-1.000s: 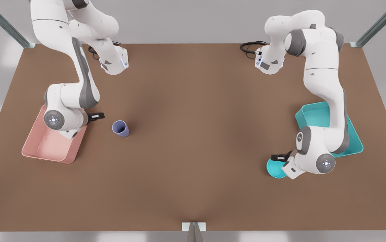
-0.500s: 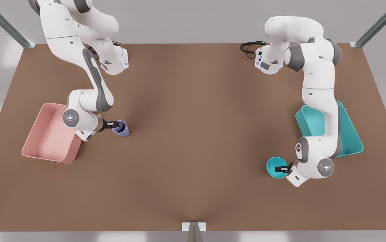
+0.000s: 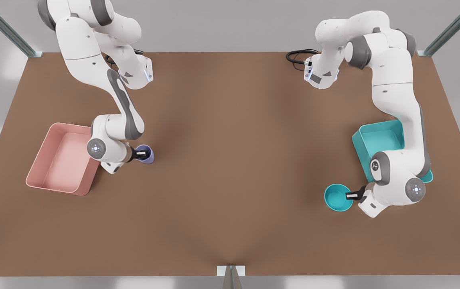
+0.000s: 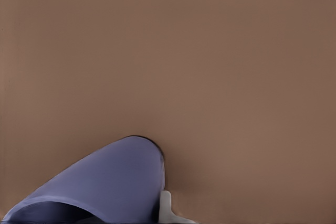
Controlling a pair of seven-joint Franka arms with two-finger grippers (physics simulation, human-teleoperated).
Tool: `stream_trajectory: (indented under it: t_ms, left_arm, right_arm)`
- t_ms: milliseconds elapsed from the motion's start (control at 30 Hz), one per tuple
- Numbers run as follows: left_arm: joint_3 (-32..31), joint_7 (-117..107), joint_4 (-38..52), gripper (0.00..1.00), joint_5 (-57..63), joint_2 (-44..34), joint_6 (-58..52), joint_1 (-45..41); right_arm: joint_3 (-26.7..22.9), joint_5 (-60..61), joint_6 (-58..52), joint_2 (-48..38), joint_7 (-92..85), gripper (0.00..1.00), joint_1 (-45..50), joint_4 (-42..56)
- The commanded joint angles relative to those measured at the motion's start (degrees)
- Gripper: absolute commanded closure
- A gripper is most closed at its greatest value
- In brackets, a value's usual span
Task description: Put the bowls and cups in different boxes
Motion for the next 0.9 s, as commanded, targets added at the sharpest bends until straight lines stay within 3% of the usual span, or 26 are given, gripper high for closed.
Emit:
stream_trajectory:
  t_ms: [0,67,133,200,267,367,700,733,767,800,867]
  left_arm:
    - [3.5,0.1,-1.4,0.79,3.1,-5.4,-12.1,1.5]
    - [7.1,6.6,-1.4,0.79,3.1,-8.1,-15.6,6.0]
    - [11.8,15.1,-5.6,0.79,3.5,-10.6,-15.5,8.0]
    - [13.3,19.2,-10.1,0.79,7.3,-13.1,-15.3,8.4]
    - [13.9,20.1,-15.1,0.79,7.3,-12.8,-10.0,7.7]
    - [14.0,20.1,-22.2,0.79,7.7,-11.3,2.3,8.1]
    - [15.0,20.1,-22.8,0.79,8.4,-4.5,8.0,9.5]
    - [15.2,20.1,-22.7,0.54,8.4,-4.5,8.0,9.5]
    - [15.2,20.3,-22.5,0.15,8.4,-4.8,7.5,9.6]
    - [15.5,20.4,-22.0,0.0,8.4,-5.7,6.0,9.6]
    - [16.2,20.1,-19.2,0.0,8.7,-10.1,-4.9,9.6]
  right_arm:
    - [0.2,-1.7,-2.3,0.7,2.3,0.79,0.2,1.3]
    - [0.2,-1.6,-5.7,0.0,-1.6,0.79,-1.4,5.6]
    - [-0.1,-1.5,-19.5,-2.2,-11.3,0.79,-3.8,15.0]
    - [-0.5,-2.7,-26.2,-4.5,-27.5,0.79,-9.8,20.6]
    - [-1.0,-4.9,-25.9,-4.4,-39.3,0.79,-16.1,23.5]
    - [-1.9,-11.5,-21.8,-2.5,-41.2,0.79,-23.0,25.9]
    - [-3.0,-10.6,-8.6,11.1,-42.7,0.79,-28.6,26.0]
    - [-2.9,-10.6,-7.5,11.8,-42.7,0.79,-28.6,26.0]
    - [-2.9,-10.6,-6.7,12.8,-42.7,0.79,-28.6,26.1]
    - [-2.9,-10.6,-6.1,13.3,-42.7,0.79,-28.6,26.1]
    - [-2.8,-10.4,-6.0,13.4,-42.6,0.79,-28.5,26.0]
